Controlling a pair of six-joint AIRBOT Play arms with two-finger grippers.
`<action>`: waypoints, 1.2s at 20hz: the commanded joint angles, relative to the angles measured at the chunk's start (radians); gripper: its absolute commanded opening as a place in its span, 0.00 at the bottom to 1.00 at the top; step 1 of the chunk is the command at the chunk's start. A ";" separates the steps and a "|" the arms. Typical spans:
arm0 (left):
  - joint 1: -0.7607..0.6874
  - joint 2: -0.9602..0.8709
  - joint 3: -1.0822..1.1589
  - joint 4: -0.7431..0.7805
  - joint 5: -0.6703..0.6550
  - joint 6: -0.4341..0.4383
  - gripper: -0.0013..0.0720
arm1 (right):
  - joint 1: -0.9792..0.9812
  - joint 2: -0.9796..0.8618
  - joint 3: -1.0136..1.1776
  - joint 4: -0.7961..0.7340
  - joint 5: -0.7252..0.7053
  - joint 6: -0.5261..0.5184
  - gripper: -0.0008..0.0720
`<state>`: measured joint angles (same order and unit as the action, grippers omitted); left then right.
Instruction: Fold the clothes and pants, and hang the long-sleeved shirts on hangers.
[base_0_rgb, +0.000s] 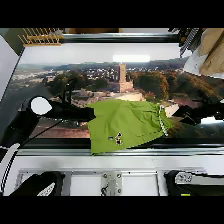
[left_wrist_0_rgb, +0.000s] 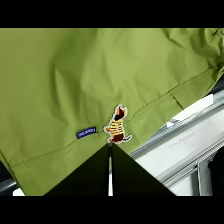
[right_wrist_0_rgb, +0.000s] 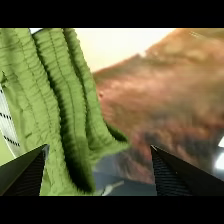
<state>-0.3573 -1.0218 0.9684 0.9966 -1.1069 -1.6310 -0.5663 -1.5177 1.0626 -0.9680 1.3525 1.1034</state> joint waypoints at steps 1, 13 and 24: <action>-0.047 0.000 0.000 -0.003 0.084 -0.002 0.02 | 0.000 -0.117 0.001 0.151 -0.002 -0.155 1.00; -0.096 0.000 0.000 -0.003 0.087 -0.043 0.02 | 0.224 -0.199 0.001 0.173 0.032 -0.197 0.90; -0.096 -0.002 0.000 -0.002 0.098 -0.043 0.02 | 0.172 -0.155 0.254 0.212 -0.035 -0.179 0.05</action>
<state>-0.4526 -1.0222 0.9680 0.9936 -1.0149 -1.6756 -0.3592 -1.6913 1.1915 -0.7589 1.3689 0.8642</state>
